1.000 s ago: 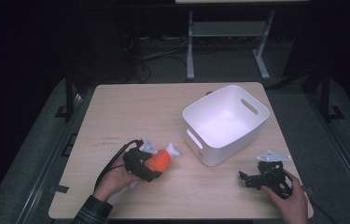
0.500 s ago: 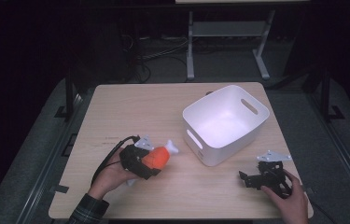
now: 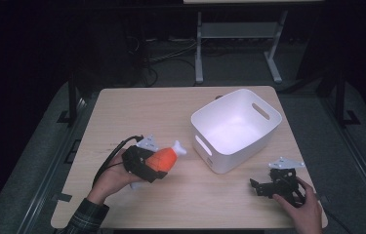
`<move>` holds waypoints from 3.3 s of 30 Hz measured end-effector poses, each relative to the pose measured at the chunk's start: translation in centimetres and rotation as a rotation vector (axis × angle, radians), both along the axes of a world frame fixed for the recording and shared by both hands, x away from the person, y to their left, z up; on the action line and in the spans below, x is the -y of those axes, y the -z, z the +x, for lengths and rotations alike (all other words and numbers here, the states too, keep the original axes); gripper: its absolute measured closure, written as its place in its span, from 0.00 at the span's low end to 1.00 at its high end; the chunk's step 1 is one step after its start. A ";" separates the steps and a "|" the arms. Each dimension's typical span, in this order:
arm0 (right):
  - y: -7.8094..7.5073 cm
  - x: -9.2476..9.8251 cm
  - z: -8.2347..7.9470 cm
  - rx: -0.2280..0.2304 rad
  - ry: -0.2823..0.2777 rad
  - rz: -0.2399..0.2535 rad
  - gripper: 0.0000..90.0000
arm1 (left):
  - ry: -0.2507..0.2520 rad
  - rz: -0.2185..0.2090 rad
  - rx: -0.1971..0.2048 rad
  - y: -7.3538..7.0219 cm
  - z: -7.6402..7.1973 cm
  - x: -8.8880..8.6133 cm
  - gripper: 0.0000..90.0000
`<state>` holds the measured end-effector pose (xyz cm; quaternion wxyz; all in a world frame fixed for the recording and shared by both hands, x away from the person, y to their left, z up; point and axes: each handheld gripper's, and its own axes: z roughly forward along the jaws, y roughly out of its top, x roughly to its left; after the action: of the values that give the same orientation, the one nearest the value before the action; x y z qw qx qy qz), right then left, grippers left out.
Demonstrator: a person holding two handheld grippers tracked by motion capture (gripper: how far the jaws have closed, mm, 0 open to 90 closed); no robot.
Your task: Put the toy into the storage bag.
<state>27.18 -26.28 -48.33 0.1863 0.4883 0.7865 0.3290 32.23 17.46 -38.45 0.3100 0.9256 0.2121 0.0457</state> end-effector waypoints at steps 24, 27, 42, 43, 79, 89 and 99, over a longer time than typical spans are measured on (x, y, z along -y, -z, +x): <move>0.0 0.0 0.0 -0.001 0.000 0.001 0.00 | 0.030 -0.051 0.005 -3.6 1.3 0.6 0.25; 0.0 0.0 0.0 0.000 0.000 0.001 0.00 | 0.037 -0.051 0.006 -4.0 1.6 0.6 0.25; 0.0 0.0 0.0 0.000 0.001 0.001 0.00 | 0.064 -0.043 0.027 -6.2 2.4 1.3 0.25; 0.0 0.0 0.0 0.001 0.000 0.002 0.00 | 0.064 -0.046 0.028 -6.5 2.5 1.5 0.25; 0.0 0.0 0.0 0.000 0.001 0.001 0.00 | 0.113 -0.069 0.051 -10.3 4.9 5.0 0.25; 0.0 0.0 0.0 0.000 0.000 0.001 0.00 | 0.120 -0.068 0.053 -11.2 6.2 6.4 0.25; 0.0 0.0 0.0 0.000 0.000 0.000 0.00 | 0.131 -0.063 0.063 -11.9 7.3 8.0 0.25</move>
<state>27.17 -26.29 -48.31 0.1864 0.4882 0.7866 0.3290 39.57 9.42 -26.54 0.3479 0.9254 0.1426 0.0475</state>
